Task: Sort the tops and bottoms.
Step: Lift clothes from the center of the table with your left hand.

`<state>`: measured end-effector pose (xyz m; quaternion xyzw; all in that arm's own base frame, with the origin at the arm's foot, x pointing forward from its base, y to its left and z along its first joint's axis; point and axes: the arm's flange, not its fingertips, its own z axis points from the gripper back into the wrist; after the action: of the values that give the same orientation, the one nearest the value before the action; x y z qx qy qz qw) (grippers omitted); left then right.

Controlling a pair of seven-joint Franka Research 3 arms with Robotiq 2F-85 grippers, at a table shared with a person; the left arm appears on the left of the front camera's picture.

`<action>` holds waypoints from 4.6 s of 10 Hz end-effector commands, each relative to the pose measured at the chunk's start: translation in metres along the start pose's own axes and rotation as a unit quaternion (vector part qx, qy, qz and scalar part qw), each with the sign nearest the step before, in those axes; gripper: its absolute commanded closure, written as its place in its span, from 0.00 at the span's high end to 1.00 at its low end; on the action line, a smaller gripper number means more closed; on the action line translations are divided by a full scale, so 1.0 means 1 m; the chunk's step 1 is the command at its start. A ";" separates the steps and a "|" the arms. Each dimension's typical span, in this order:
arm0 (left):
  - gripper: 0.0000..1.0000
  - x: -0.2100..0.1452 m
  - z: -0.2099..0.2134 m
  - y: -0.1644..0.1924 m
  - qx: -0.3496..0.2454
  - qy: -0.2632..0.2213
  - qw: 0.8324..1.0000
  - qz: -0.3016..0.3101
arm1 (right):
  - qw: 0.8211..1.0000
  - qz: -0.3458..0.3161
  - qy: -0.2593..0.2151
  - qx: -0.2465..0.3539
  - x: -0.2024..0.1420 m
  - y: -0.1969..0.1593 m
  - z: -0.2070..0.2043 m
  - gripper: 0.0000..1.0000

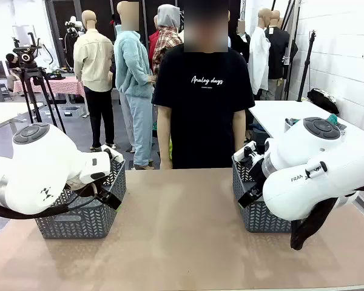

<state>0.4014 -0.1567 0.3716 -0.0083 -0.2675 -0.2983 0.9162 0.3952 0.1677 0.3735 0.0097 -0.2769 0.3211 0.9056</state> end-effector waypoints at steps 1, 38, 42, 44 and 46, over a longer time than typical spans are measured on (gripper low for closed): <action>1.00 0.000 0.000 0.000 0.000 0.000 1.000 0.000 | 1.000 0.000 0.000 0.000 0.000 0.000 0.000 1.00; 1.00 0.000 0.000 0.000 0.000 0.000 1.000 0.000 | 1.000 0.000 0.000 0.000 0.000 0.000 0.000 1.00; 1.00 0.000 0.000 0.000 0.000 0.000 1.000 0.000 | 1.000 0.000 0.000 0.000 0.000 0.000 0.000 1.00; 1.00 0.000 0.000 0.000 0.000 0.000 1.000 0.000 | 1.000 0.000 0.000 0.000 0.000 0.000 0.000 1.00; 1.00 0.000 0.010 0.001 0.021 -0.004 1.000 -0.005 | 1.000 0.001 -0.011 0.005 -0.002 0.000 0.008 1.00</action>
<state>0.4007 -0.1589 0.3737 -0.0051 -0.2702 -0.3024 0.9141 0.3952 0.1680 0.3751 0.0098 -0.2788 0.3213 0.9050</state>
